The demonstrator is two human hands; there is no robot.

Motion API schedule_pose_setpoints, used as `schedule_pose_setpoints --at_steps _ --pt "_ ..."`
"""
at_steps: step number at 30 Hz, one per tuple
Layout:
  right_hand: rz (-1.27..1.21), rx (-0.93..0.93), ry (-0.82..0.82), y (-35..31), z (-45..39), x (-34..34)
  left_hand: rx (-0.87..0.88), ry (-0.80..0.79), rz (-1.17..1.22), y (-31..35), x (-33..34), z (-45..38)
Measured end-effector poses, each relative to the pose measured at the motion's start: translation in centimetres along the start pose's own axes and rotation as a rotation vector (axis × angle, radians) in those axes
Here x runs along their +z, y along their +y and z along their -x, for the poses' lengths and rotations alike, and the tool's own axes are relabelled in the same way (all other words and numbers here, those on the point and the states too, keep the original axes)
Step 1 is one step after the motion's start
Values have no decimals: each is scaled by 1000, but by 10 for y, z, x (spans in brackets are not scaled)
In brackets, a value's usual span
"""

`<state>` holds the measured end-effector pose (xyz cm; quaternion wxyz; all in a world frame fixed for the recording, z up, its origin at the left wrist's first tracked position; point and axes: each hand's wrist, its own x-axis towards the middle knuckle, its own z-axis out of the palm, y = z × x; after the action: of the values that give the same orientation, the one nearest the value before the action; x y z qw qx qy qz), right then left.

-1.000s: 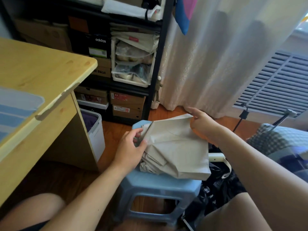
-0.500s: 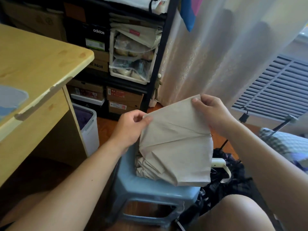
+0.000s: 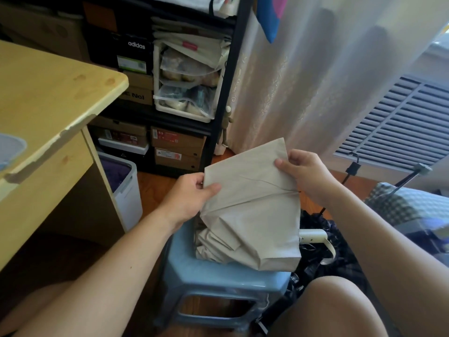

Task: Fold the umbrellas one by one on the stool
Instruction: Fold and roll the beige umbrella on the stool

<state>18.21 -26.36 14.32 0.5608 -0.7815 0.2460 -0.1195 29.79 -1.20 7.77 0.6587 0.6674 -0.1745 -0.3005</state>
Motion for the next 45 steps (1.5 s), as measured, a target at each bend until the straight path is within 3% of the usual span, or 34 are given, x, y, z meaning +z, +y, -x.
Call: schedule_pose_setpoints --at_steps 5,10,15,19,22,24,29,34,37,41,45 --pt "318 -95 127 2 -1 12 40 81 -107 -4 0 4" --pt "342 40 -24 10 7 8 33 143 -167 -7 2 8" --pt "637 -117 168 28 7 23 87 155 -274 -2 5 15" --pt "521 -140 275 34 5 26 36 54 -231 -4 -1 14" --pt "428 -120 307 36 6 27 -77 -65 -351 -7 -6 16" --pt "411 -125 306 39 9 28 -77 6 -421 -11 -7 15" --pt "378 -133 325 41 15 29 -193 80 -144 -17 -7 13" --pt "434 -70 312 44 15 29 63 210 -511 -17 -2 18" --pt "480 -9 308 47 12 30 107 248 -536 -17 -1 18" --pt "500 135 251 43 12 31 -12 235 -552 -20 -3 12" --pt "523 159 240 28 41 20 -169 218 -539 -29 -8 6"
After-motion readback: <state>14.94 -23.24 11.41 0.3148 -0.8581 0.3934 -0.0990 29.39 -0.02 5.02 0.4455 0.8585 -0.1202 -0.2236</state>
